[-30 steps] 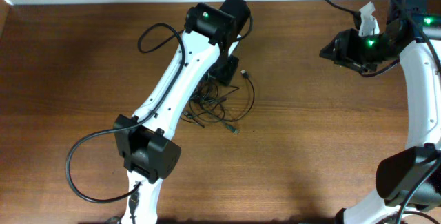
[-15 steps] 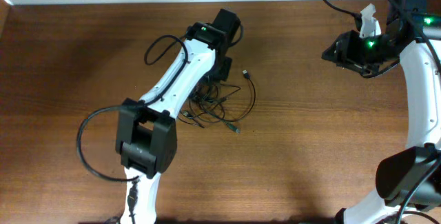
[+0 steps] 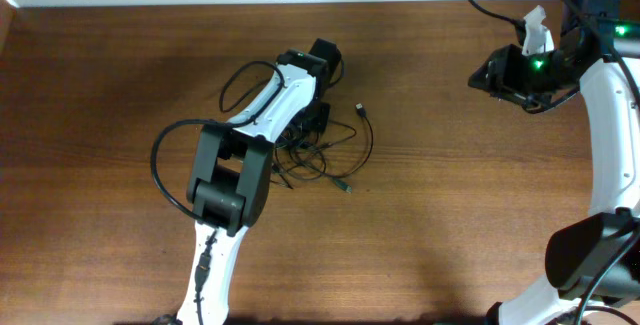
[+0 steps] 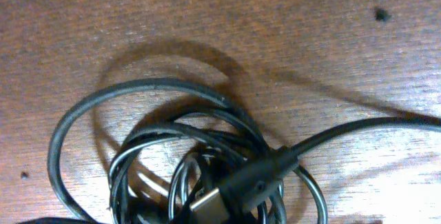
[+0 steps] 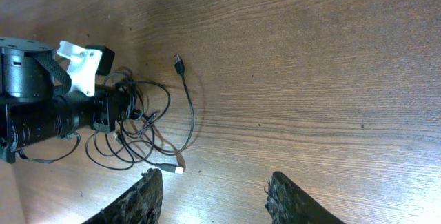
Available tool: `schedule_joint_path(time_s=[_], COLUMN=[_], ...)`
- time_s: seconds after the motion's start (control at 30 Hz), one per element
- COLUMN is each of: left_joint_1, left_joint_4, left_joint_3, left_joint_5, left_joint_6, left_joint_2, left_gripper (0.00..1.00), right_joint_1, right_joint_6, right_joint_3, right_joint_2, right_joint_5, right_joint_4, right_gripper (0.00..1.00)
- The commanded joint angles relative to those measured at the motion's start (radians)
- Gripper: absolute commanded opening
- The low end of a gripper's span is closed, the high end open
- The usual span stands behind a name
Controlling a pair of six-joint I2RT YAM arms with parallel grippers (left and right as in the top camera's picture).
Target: Untangle cables
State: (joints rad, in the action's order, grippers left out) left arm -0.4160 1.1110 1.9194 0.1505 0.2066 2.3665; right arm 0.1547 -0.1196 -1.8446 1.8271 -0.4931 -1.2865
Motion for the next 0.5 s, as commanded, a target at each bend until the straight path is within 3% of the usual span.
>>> schedule_joint_path(time_s=[0.0,0.13,0.3,0.47], left_joint_1=[0.000,0.000,0.000,0.000], left_joint_4=[0.098,0.327,0.527,0.575], left_joint_3=[0.108,0.488,0.884,0.982], left_joint_5=[-0.045,-0.183,-0.201,-0.286], left_joint_6=[0.006,0.001,-0.014,-0.028], left_joint_2=[0.048,0.003,-0.080,-0.175], left_gripper=[0.00,0.00,0.00,0.00], right_joint_1=[0.002,0.002,-0.013,-0.116], right_joint_6=[0.012,0.012,0.020,0.019], right_joint_3=[-0.007,-0.007,-0.007,-0.007], right_joint_2=[-0.014,-0.014,-0.014,-0.014], right_joint_5=[0.012,0.011,-0.022,-0.054], right_joint_4=[-0.001,-0.008,-0.013,0.020], right_gripper=[0.50,0.50,0.50,0.50])
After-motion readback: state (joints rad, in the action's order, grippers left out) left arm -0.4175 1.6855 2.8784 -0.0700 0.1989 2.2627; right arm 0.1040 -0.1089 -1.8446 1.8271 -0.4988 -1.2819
